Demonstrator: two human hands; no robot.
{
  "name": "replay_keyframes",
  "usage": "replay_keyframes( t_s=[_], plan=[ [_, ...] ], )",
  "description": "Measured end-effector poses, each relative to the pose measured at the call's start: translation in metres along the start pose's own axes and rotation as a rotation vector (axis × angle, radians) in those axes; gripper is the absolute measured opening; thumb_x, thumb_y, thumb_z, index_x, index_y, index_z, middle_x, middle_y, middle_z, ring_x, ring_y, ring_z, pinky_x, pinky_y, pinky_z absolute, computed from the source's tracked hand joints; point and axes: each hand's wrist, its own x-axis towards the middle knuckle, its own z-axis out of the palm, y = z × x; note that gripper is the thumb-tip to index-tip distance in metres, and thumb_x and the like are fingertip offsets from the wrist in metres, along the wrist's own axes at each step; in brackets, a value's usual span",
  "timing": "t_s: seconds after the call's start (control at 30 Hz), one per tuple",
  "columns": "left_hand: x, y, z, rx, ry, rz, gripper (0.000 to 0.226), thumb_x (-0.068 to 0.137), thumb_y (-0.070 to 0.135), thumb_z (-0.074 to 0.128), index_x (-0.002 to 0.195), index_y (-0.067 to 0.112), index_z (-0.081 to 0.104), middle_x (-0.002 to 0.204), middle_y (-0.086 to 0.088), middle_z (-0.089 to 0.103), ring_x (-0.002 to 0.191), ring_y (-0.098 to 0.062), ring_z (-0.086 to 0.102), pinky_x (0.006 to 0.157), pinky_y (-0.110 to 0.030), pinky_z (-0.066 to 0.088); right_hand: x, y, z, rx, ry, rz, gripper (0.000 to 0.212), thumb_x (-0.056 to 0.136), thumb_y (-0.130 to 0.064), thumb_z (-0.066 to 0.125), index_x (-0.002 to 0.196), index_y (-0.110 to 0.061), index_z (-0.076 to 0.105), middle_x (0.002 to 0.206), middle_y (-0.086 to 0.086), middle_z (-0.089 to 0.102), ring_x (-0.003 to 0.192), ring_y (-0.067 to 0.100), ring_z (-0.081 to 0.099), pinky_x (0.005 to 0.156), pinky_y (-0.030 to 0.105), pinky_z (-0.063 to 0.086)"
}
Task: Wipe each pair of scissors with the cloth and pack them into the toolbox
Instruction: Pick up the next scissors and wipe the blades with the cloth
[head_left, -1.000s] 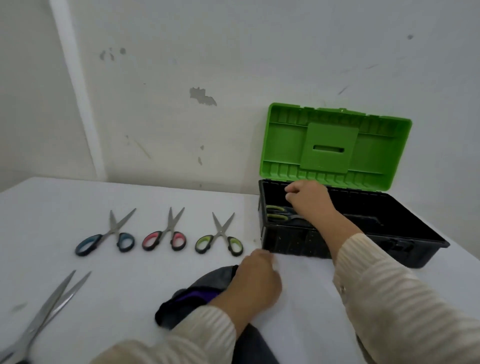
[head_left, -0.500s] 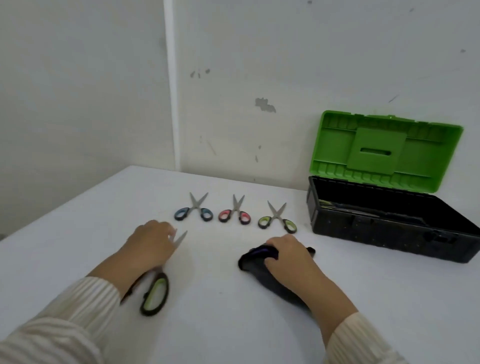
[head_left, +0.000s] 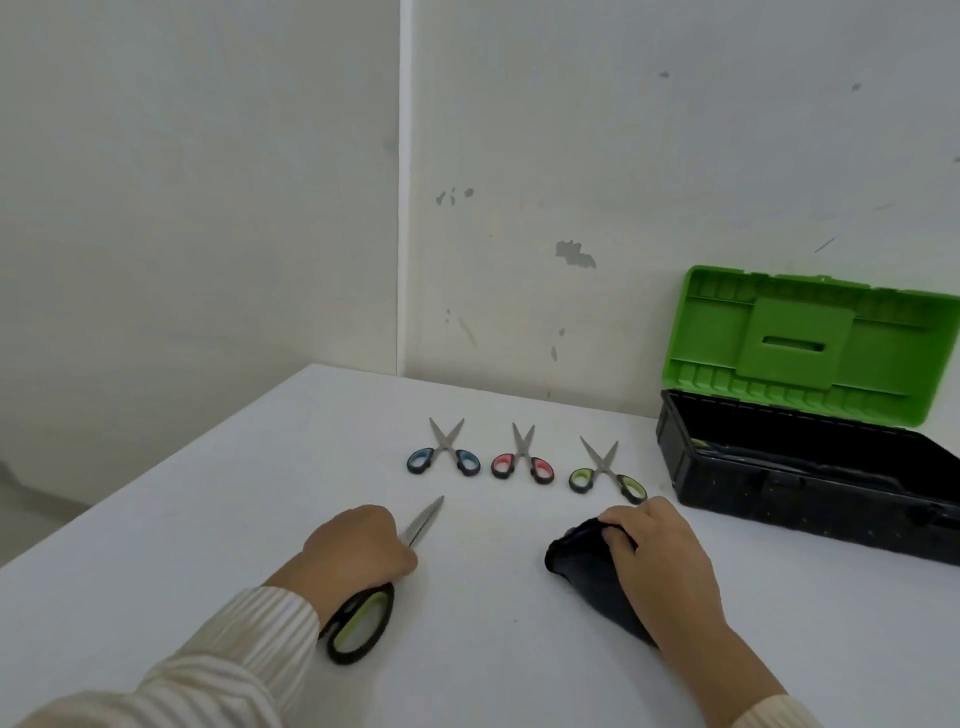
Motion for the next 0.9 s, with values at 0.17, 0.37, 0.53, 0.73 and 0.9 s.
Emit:
replay_keyframes(
  t_s=[0.17,0.37,0.53,0.73,0.9],
  plan=[
    [0.007,0.003,-0.014,-0.126,-0.029,0.012,0.025,0.075,0.033,0.053,0.064,0.016,0.039,0.064,0.003,0.043,0.058,-0.014,0.041,0.053,-0.024,0.03,-0.002,-0.016,-0.007,0.09,0.078,-0.087,0.018,0.087,-0.012,0.056,0.096,-0.02,0.07,0.088,-0.01,0.051,0.077,0.009,0.052,0.064,0.007,0.033],
    [0.002,0.046,-0.01,-0.781,-0.088,0.144,0.018,0.079,0.017,0.06,0.064,0.014,0.051,0.064,-0.007,0.051,0.055,-0.02,0.045,0.053,-0.024,0.034,-0.004,-0.051,0.001,0.506,-0.33,0.01,0.024,0.081,-0.009,0.054,0.073,-0.029,0.064,0.079,-0.01,0.063,0.07,0.014,0.063,0.076,0.034,0.055],
    [0.001,0.086,0.009,-1.161,-0.141,0.161,0.013,0.088,0.017,0.064,0.088,0.007,0.058,0.075,-0.008,0.063,0.062,-0.02,0.059,0.053,-0.03,0.05,0.004,-0.05,0.003,0.486,-0.384,0.012,0.028,0.083,-0.037,0.058,0.072,-0.012,0.061,0.065,-0.001,0.056,0.06,0.012,0.051,0.063,0.032,0.047],
    [0.006,0.099,0.012,-1.169,-0.335,0.169,0.018,0.087,0.022,0.068,0.089,0.005,0.069,0.073,-0.004,0.068,0.054,-0.014,0.056,0.048,-0.026,0.046,0.019,-0.017,-0.013,0.451,-0.387,0.049,0.017,0.088,-0.027,0.056,0.079,-0.018,0.067,0.081,0.003,0.065,0.065,0.009,0.055,0.064,0.024,0.045],
    [0.011,0.083,0.01,-1.173,-0.411,0.19,0.016,0.086,0.014,0.066,0.091,-0.001,0.071,0.067,-0.008,0.068,0.049,-0.015,0.051,0.045,-0.026,0.044,0.024,0.0,-0.017,0.432,-0.374,0.022,0.006,0.084,-0.031,0.061,0.084,-0.03,0.066,0.09,-0.01,0.06,0.083,0.002,0.056,0.069,0.013,0.04]
  ],
)
